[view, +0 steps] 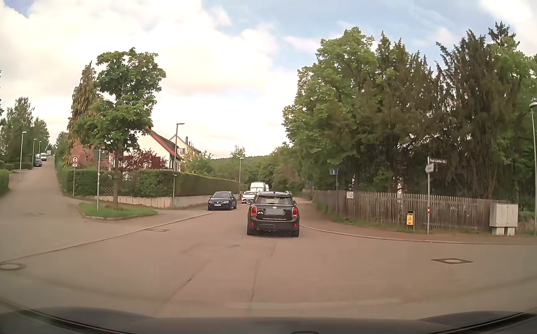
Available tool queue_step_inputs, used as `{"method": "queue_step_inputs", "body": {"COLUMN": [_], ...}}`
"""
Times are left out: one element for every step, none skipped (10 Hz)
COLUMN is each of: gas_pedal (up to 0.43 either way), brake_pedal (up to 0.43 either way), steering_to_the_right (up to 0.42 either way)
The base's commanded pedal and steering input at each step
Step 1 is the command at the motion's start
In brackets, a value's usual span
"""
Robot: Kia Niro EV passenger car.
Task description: Follow the waypoints while adhering to traffic rules and regulations
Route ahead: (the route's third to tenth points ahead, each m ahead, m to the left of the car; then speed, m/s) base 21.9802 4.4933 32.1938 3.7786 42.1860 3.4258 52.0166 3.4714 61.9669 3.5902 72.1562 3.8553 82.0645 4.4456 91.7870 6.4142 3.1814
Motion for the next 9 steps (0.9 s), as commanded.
{"method": "queue_step_inputs", "body": {"gas_pedal": [0.138,0.138,0.138,0.138,0.138,0.138,0.138,0.138,0.138], "brake_pedal": [0.0,0.0,0.0,0.0,0.0,0.0,0.0,0.0,0.0], "steering_to_the_right": [-0.001,-0.001,-0.003,-0.005,-0.005,-0.004,-0.007,-0.013,-0.018]}}
